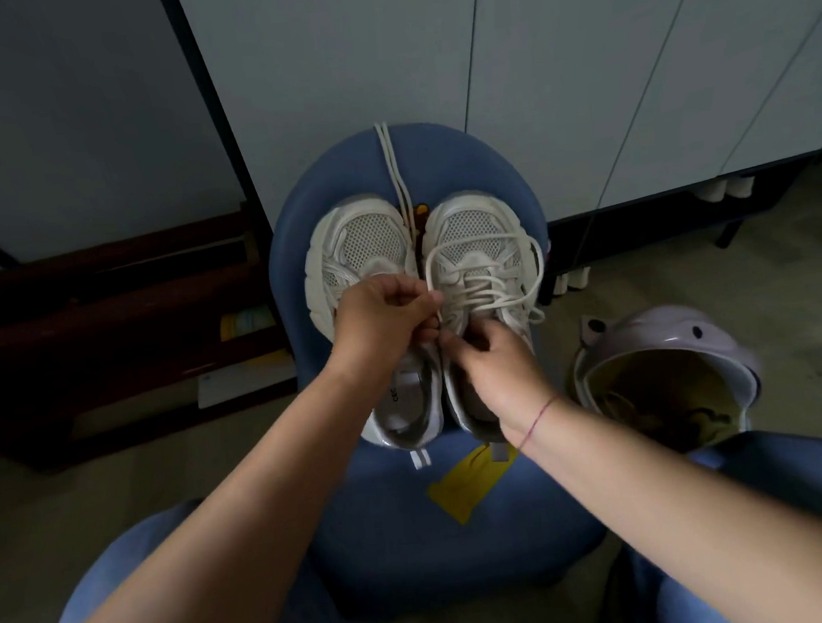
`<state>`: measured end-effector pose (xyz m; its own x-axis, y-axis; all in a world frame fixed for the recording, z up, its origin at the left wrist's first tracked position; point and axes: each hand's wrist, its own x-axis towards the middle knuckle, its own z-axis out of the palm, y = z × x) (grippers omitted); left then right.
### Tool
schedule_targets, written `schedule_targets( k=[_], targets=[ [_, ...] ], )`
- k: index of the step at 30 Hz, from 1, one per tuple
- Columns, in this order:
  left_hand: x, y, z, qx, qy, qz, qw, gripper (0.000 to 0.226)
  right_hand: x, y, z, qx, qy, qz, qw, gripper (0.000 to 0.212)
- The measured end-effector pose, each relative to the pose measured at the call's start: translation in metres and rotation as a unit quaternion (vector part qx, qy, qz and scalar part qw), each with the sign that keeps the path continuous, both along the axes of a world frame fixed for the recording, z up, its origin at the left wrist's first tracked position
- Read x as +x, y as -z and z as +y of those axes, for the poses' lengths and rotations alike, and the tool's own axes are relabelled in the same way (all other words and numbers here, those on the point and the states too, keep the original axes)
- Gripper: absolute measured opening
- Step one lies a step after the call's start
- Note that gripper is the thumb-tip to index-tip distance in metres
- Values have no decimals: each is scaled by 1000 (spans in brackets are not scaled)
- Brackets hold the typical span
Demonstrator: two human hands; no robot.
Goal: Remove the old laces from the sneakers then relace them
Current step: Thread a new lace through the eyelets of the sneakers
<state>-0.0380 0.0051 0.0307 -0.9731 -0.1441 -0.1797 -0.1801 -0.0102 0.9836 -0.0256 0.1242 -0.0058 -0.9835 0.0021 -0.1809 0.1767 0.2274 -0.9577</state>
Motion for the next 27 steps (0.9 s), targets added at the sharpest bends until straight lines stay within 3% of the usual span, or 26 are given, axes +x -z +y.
schedule_targets(
  k=[3,8,22,27],
  targets=[
    [-2,2,2,-24,1,0,1000,8,-2,3,-3,-89,54,-12,994,9],
    [0,5,2,-52,1,18,998,7,-1,1,0,-189,75,-38,978,12],
    [1,16,14,-249,-43,95,963,7,0,-2,4,-240,69,-47,967,16],
    [6,18,15,-267,-31,109,957,7,0,-3,4,-242,65,-52,967,17]
  ],
)
